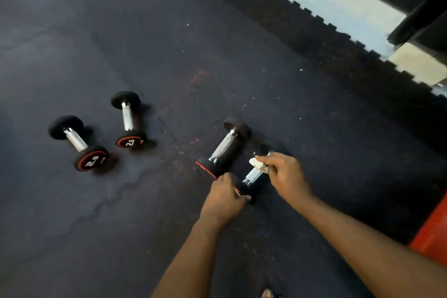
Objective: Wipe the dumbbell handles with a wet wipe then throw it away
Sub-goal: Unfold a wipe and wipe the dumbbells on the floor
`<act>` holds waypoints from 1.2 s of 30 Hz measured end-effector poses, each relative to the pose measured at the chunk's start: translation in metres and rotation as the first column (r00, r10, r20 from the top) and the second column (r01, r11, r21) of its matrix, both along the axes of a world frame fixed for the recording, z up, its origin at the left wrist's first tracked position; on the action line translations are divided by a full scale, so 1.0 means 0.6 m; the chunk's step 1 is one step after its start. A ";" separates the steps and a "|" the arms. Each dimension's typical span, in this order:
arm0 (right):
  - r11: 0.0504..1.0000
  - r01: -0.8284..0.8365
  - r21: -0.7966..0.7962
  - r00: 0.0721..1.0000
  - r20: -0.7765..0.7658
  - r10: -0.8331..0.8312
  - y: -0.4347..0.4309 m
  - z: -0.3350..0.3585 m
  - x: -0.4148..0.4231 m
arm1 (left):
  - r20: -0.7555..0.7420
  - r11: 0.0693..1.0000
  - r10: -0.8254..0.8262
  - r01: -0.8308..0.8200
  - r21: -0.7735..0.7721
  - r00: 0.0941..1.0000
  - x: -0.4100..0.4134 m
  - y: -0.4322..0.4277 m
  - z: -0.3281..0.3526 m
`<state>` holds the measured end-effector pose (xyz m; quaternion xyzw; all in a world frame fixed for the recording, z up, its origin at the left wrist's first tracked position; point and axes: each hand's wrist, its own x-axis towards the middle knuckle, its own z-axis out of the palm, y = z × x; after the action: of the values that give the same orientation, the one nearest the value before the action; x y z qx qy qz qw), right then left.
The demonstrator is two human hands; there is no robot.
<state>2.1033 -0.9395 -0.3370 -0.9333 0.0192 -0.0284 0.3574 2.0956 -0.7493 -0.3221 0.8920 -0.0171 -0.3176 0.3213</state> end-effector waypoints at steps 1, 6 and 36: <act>0.996 -0.075 -0.050 0.997 0.012 0.076 -0.002 -0.036 0.009 | 0.006 1.000 -0.012 0.012 0.018 1.000 0.005 -0.008 -0.036; 0.863 -0.380 -0.333 0.898 0.092 0.430 -0.012 -0.192 0.014 | 0.044 0.994 -0.016 0.011 0.107 0.999 0.013 -0.038 -0.171; 0.843 -0.302 -0.445 0.921 0.092 0.378 -0.066 -0.249 0.036 | 0.086 0.995 0.050 -0.057 0.080 0.995 0.011 -0.069 -0.214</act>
<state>2.1250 -0.9792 -0.4861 -0.9704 -0.1852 -0.0502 0.1468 2.1023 -0.7906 -0.4506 0.9171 0.0067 -0.2717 0.2918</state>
